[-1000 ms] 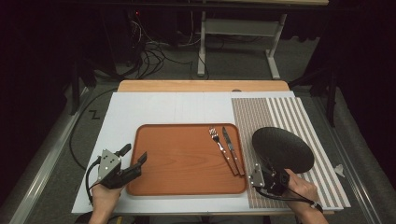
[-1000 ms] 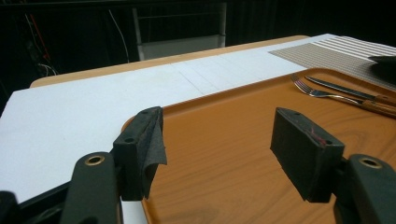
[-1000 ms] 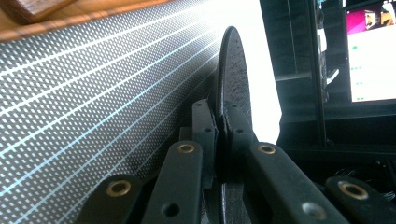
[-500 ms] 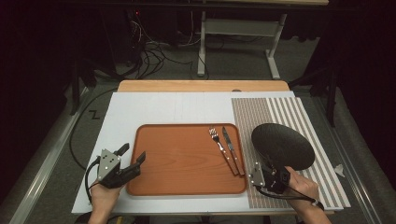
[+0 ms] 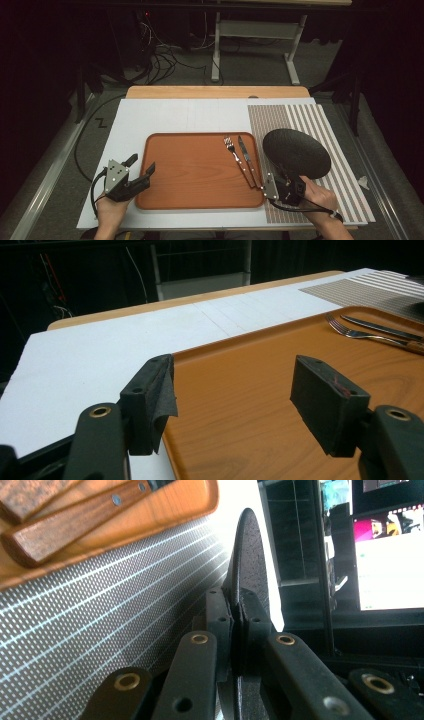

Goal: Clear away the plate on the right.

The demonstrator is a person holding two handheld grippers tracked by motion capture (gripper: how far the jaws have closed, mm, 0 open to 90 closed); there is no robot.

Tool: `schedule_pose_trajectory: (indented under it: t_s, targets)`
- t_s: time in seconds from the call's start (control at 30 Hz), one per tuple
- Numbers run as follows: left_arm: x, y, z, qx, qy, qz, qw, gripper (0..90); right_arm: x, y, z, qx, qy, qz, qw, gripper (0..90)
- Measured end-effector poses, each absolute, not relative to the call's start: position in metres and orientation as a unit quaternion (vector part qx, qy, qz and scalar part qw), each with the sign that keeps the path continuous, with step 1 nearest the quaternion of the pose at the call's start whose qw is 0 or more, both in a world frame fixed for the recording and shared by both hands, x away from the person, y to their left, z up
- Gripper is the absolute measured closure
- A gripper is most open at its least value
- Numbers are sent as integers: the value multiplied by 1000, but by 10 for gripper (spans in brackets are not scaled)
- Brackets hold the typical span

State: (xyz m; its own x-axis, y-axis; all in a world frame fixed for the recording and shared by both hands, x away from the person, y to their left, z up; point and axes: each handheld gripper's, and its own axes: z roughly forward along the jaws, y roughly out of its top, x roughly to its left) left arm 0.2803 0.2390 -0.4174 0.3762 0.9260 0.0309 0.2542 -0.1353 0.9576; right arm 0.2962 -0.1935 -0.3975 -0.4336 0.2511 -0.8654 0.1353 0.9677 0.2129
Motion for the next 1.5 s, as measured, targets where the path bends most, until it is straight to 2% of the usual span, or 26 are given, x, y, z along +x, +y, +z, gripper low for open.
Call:
schedule_pose_trajectory:
  t_s: [1.5]
  targets:
    - [280, 240, -417, 672, 442, 345, 485, 343, 282, -127, -377, 23, 840, 116, 530, 881]
